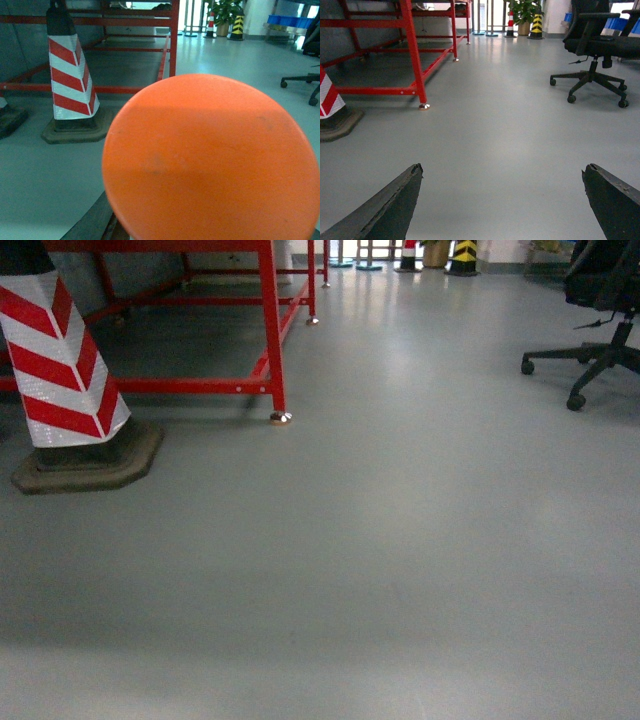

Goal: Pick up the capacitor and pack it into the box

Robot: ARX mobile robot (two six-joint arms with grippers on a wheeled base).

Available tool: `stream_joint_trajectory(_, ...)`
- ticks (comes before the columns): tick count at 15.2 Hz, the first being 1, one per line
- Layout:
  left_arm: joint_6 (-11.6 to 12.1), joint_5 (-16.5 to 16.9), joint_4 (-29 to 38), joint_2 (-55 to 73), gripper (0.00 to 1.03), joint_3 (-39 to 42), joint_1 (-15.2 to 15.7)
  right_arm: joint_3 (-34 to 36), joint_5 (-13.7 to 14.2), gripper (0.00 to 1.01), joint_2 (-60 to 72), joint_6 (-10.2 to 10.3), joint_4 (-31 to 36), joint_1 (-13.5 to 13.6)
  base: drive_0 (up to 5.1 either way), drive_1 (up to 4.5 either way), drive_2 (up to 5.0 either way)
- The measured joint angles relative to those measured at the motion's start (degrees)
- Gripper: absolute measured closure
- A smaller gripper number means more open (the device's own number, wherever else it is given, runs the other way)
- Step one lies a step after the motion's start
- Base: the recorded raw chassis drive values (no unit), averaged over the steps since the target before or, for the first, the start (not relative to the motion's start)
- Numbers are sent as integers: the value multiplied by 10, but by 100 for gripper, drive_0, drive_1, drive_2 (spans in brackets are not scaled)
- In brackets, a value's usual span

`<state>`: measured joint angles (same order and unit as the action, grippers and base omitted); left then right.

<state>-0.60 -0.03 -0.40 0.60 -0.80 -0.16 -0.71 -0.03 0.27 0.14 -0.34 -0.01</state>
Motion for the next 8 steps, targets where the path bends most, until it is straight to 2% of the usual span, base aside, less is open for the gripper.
stream_joint_trajectory(8, 0, 1, 1, 0, 59, 0, 0, 0, 0, 3, 0, 0, 0, 0, -500, 245, 245)
